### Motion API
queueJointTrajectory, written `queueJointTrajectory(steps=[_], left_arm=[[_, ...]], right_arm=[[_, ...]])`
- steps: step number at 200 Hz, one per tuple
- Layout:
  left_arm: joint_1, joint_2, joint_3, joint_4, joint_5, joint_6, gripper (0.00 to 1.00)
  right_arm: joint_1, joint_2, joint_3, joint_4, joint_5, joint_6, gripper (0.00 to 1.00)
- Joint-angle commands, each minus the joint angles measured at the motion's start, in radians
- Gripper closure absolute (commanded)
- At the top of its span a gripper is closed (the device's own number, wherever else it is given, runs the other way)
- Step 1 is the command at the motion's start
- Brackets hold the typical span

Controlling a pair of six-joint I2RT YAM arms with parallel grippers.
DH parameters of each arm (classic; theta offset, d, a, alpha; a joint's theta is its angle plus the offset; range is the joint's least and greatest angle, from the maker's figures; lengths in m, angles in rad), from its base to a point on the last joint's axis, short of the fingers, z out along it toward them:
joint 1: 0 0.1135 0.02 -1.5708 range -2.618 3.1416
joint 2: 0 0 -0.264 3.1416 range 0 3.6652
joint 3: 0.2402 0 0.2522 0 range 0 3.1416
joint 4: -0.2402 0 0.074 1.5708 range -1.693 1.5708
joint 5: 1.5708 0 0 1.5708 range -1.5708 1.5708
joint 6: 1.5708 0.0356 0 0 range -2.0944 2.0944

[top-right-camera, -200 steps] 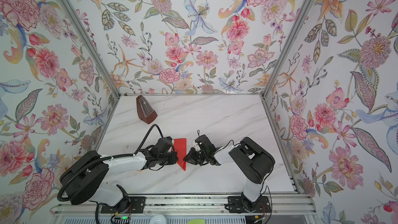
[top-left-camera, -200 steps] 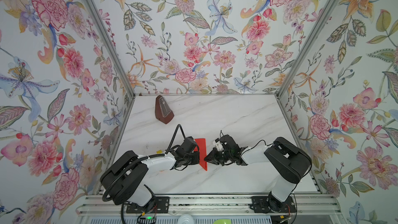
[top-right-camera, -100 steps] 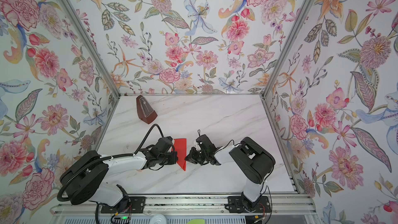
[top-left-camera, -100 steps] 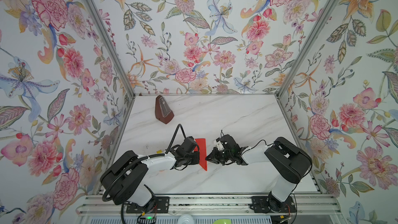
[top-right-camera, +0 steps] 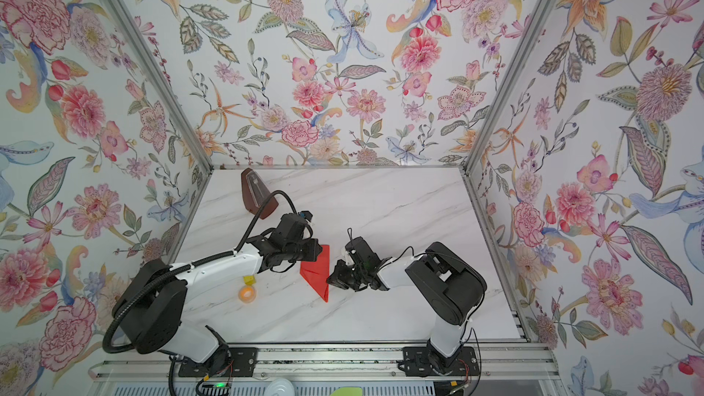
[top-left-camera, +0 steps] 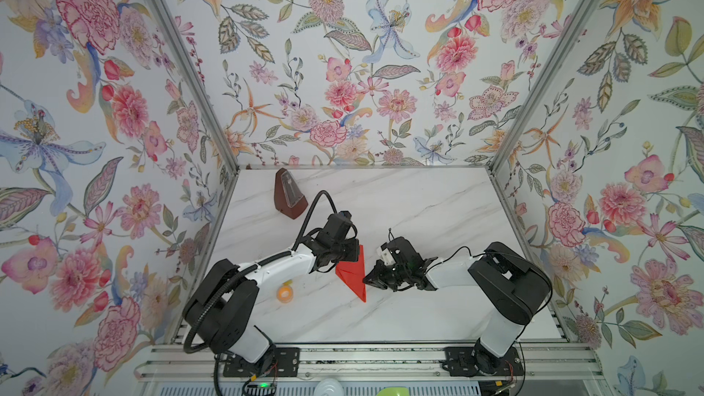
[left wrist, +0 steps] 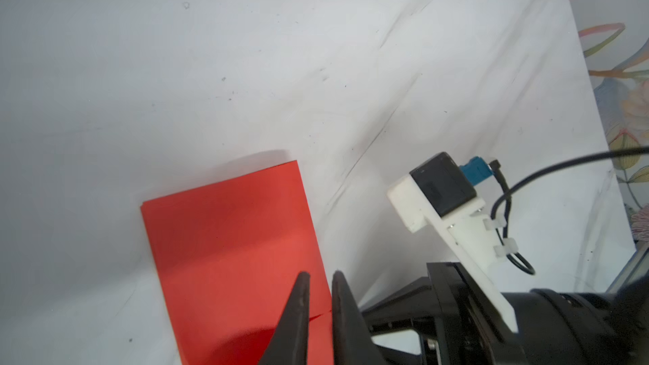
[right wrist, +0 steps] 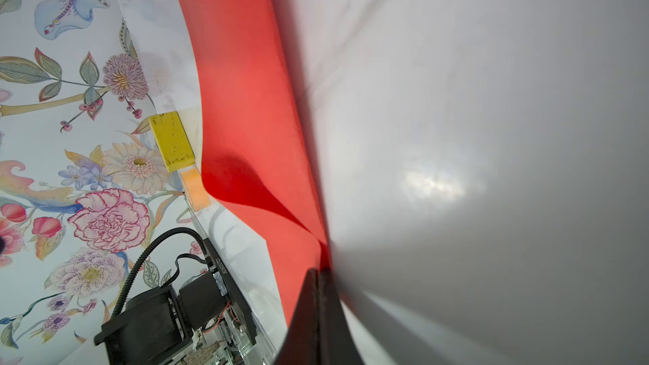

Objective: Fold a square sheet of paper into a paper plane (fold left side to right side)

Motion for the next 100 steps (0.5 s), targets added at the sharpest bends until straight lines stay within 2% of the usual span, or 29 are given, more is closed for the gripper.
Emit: queueJointTrajectory(steps=[1, 48, 100], left_arm=[[0.003, 0.105, 0.045, -0.08, 0.061, 0.09, 0.84], [0.003, 0.234, 0.089, -0.089, 0.122, 0.119, 0.86], [0.002, 0.237, 0.054, -0.068, 0.141, 0.117, 0.88]], right_arm=[[0.007, 0.0, 0.03, -0.057, 0.021, -0.039, 1.0], [0.009, 0.0, 0.076, -0.114, 0.027, -0.081, 1.0], [0.009, 0.017, 0.116, -0.159, 0.029, -0.12, 1.0]])
